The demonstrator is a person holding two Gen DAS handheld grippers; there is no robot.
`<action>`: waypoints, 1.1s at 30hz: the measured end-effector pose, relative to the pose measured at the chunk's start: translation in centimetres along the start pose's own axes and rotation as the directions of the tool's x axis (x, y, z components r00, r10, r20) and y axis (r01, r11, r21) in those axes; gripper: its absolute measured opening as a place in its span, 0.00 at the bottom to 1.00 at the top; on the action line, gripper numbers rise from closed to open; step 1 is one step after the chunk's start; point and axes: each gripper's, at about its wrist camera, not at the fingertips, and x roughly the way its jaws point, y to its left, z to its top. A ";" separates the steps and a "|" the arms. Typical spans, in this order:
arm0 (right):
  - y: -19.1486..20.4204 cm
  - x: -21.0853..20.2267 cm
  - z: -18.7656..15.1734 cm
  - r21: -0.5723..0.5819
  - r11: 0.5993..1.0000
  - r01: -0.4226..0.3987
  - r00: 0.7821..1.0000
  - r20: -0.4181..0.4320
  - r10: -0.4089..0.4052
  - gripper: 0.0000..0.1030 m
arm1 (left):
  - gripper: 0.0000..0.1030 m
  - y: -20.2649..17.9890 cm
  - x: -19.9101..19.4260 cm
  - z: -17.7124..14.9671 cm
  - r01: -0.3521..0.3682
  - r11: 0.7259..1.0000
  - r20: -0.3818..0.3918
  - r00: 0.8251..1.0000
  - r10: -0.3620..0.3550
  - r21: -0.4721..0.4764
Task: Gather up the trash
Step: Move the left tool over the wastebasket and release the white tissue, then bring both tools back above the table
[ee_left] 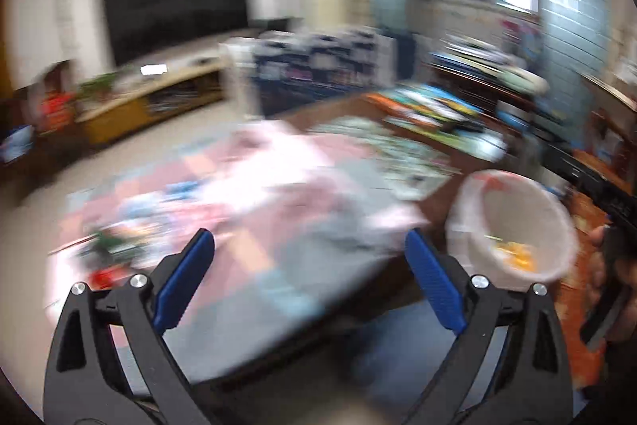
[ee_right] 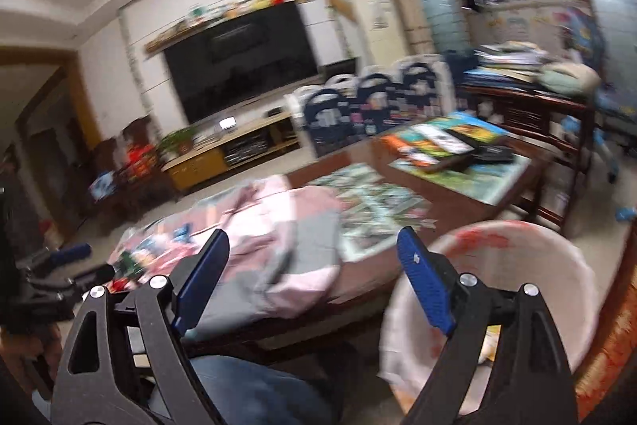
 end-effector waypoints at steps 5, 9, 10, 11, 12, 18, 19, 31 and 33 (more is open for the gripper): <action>11.5 4.6 -0.1 -0.198 0.961 -0.195 0.980 -0.008 0.197 0.83 | 0.97 11.0 -4.1 -2.8 -0.219 0.946 0.080 0.966 0.244 -0.238; 18.5 7.4 -1.7 -0.296 0.895 -0.334 0.942 -0.069 0.328 0.84 | 0.97 15.5 -4.4 -6.6 -0.292 0.886 0.051 0.942 0.331 -0.360; 19.4 7.8 -2.4 -0.308 0.888 -0.343 0.939 -0.081 0.335 0.84 | 0.97 16.4 -4.2 -7.2 -0.282 0.869 0.020 0.948 0.317 -0.408; 20.1 8.2 -3.1 -0.326 0.882 -0.340 0.940 -0.104 0.324 0.84 | 0.97 17.1 -4.0 -7.6 -0.258 0.856 0.002 0.957 0.289 -0.449; 20.8 8.6 -3.6 -0.354 0.878 -0.322 0.947 -0.123 0.297 0.84 | 0.97 17.8 -4.0 -7.7 -0.260 0.846 -0.002 0.956 0.292 -0.465; 20.8 7.8 -3.7 -0.324 0.886 -0.331 0.943 -0.096 0.318 0.93 | 0.97 17.9 -2.6 -8.2 -0.315 0.834 -0.093 0.947 0.307 -0.453; 20.7 8.1 -3.7 -0.318 0.888 -0.331 0.944 -0.107 0.313 0.93 | 0.97 17.8 -2.9 -8.7 -0.321 0.836 -0.094 0.945 0.313 -0.445; 20.3 8.8 -4.2 -0.283 0.898 -0.336 0.941 -0.129 0.312 0.93 | 0.97 17.2 -2.8 -8.6 -0.337 0.842 -0.105 0.940 0.324 -0.421; 20.2 8.9 -4.2 -0.276 0.901 -0.335 0.942 -0.131 0.310 0.93 | 0.97 17.2 -2.8 -8.7 -0.339 0.843 -0.107 0.940 0.325 -0.418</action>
